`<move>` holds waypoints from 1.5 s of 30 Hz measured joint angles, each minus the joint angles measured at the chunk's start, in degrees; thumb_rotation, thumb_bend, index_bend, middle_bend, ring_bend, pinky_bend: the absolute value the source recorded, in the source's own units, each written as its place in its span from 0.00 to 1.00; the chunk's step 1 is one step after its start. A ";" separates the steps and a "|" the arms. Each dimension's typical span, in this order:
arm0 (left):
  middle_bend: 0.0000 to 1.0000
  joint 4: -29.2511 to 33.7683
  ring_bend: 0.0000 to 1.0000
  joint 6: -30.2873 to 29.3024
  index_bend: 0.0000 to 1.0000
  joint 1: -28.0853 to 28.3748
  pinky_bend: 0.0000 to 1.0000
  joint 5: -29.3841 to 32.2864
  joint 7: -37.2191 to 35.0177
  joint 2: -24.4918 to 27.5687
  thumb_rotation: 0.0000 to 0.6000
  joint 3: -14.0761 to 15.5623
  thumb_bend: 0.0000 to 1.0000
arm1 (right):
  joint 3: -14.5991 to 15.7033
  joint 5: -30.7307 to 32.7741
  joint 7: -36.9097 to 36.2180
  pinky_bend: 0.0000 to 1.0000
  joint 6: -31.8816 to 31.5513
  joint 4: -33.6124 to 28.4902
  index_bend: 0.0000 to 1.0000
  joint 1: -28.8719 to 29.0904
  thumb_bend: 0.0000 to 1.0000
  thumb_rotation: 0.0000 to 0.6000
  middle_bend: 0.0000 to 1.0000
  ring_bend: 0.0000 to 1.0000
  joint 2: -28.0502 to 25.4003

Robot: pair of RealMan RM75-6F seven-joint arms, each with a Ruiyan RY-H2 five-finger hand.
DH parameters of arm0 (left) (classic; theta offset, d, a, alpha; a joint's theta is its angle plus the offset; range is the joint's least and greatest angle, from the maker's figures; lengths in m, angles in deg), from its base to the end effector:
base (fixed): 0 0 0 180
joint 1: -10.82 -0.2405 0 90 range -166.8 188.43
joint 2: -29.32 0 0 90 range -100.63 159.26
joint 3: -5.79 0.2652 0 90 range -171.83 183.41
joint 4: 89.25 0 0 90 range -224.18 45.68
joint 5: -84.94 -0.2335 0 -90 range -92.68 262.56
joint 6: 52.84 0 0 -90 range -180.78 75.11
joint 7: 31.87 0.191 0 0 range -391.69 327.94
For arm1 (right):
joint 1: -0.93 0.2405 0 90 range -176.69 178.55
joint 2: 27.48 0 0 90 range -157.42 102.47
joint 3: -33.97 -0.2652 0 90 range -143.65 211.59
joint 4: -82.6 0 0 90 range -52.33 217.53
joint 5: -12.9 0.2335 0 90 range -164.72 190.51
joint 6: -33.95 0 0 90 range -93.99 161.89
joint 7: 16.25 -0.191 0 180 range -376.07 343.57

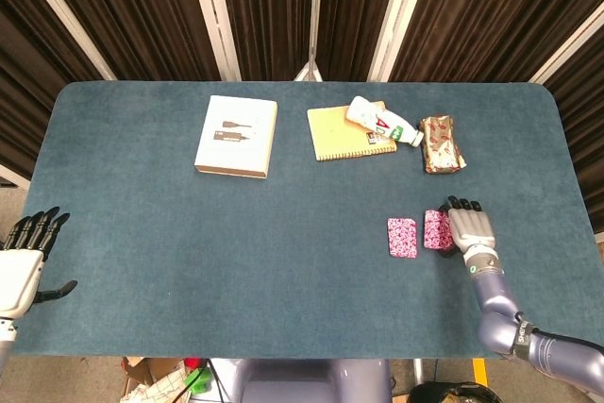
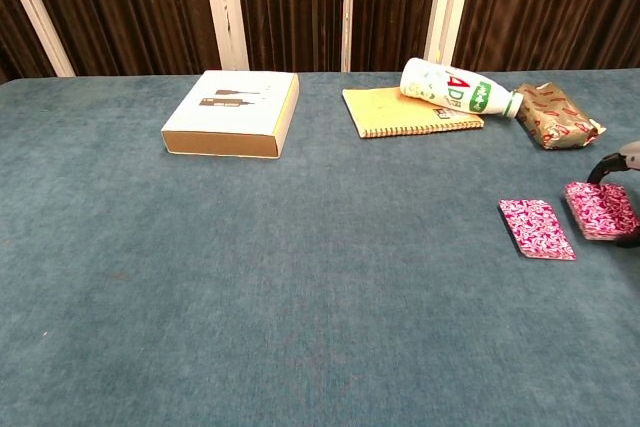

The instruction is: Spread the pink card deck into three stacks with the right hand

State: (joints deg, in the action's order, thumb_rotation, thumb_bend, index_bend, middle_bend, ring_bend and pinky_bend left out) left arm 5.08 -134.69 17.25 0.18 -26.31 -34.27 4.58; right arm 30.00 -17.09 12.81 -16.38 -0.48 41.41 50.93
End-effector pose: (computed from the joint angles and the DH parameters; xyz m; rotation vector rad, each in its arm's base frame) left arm -0.3258 0.2317 0.1271 -1.4585 -0.9012 -0.8108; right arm -0.3116 -0.3931 0.0029 1.5337 -1.2270 0.3714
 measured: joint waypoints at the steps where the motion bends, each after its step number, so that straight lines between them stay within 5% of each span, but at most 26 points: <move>1: 0.00 0.00 0.00 0.01 0.00 0.01 0.00 0.02 0.00 0.01 1.00 -0.01 0.02 | 0.01 0.13 0.17 0.00 -0.10 -0.24 0.02 0.06 0.24 1.00 0.00 0.00 -0.03; 29: 0.00 -0.34 0.00 -0.30 0.00 -0.14 0.00 0.11 -0.16 0.15 1.00 -0.13 0.02 | 0.01 4.82 2.65 0.00 0.61 -1.45 0.01 2.41 0.24 1.00 0.00 0.00 0.06; 38: 0.00 -0.23 0.00 -0.06 0.00 -0.10 0.00 0.28 -0.16 0.17 1.00 -0.09 0.02 | 0.26 5.67 2.69 0.00 1.31 0.37 0.28 2.75 0.24 1.00 0.00 0.00 0.90; 45: 0.00 -0.07 0.00 -0.01 0.00 -0.10 0.00 0.37 0.00 0.15 1.00 -0.08 0.02 | -0.04 4.91 1.61 0.00 1.13 1.19 0.39 2.51 0.24 1.00 0.05 0.00 1.28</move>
State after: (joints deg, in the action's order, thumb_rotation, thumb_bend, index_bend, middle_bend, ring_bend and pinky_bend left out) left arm 5.00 -134.70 17.14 0.55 -26.31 -34.12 4.50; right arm 29.96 -12.18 14.42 -15.24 0.72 43.92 52.21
